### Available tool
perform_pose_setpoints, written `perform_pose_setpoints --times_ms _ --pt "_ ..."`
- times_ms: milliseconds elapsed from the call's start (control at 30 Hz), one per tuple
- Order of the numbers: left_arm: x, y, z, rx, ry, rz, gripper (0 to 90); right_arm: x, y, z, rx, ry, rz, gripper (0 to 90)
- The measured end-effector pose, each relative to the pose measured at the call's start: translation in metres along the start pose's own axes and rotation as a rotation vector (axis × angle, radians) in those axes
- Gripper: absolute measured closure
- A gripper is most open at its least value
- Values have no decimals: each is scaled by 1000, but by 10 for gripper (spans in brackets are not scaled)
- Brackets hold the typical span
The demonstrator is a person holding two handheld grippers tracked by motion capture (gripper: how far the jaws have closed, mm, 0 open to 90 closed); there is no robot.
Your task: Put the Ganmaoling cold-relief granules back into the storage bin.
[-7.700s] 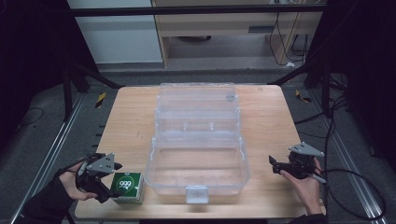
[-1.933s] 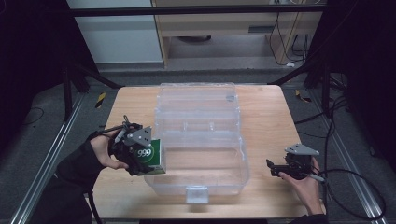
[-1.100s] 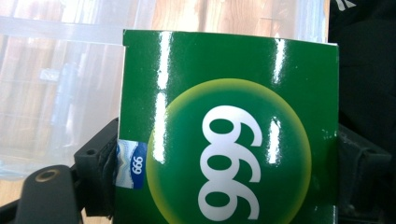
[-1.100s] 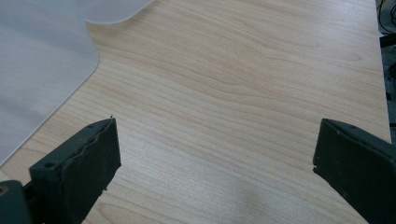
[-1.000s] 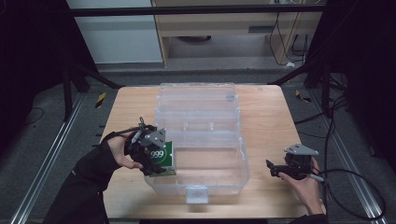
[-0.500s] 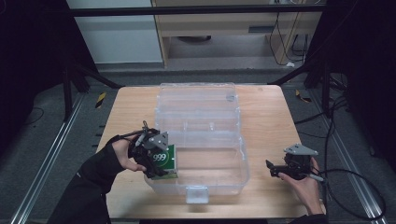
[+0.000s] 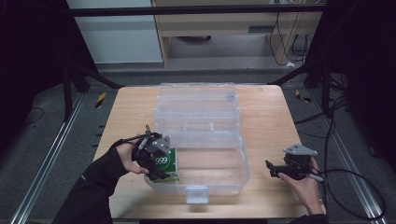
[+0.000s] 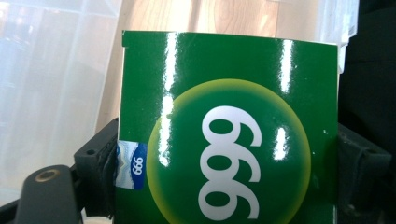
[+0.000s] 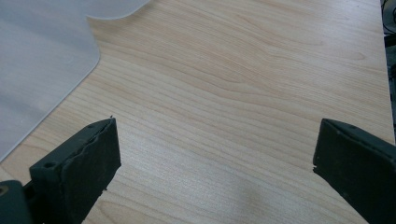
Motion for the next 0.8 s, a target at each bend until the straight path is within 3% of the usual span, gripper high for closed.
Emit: perform_pose_setpoints --times_ms 500,800 --pt "-7 0 17 -15 -19 -19 126 0 0 0 0 -2 -6 11" --pt "-7 0 5 5 19 -32 141 0 -1 0 0 -2 -6 11"
Point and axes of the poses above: each handheld gripper's, and its own axes: z roughly forward along the jaws, x roughly out of its top, y roughly to its right, the point moved 6 cm from there along z, roughly forward along the jaws, and after that the axes turned 6 degrees about z, right-handed, at the moved point
